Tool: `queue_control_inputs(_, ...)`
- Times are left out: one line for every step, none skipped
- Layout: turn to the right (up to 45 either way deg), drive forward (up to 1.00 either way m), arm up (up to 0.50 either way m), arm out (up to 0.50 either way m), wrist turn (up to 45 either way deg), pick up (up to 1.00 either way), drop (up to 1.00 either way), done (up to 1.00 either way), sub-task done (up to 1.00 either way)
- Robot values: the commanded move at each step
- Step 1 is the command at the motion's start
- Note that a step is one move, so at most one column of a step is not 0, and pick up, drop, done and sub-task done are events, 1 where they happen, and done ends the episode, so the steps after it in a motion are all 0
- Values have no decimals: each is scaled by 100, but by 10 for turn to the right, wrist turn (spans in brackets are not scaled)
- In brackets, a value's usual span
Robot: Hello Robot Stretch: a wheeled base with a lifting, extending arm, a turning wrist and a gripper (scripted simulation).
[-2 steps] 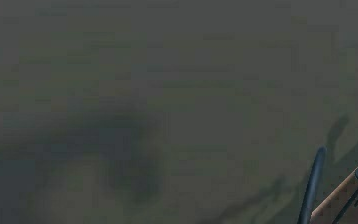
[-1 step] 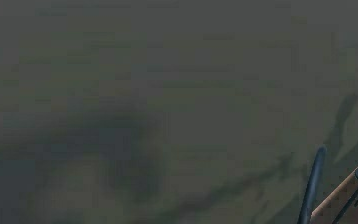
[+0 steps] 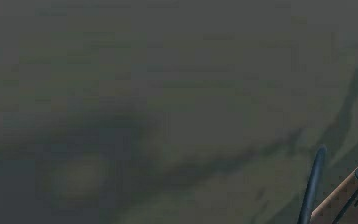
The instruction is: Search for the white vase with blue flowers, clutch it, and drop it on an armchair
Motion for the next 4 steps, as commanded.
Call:
queue_control_inputs(0,0,0,0,-450,0,0,0,0)
queue_control_inputs(0,0,0,0,-450,0,0,0,0)
queue_control_inputs(0,0,0,0,-60,0,0,0,0)
queue_control_inputs(0,0,0,0,-450,0,0,0,0)
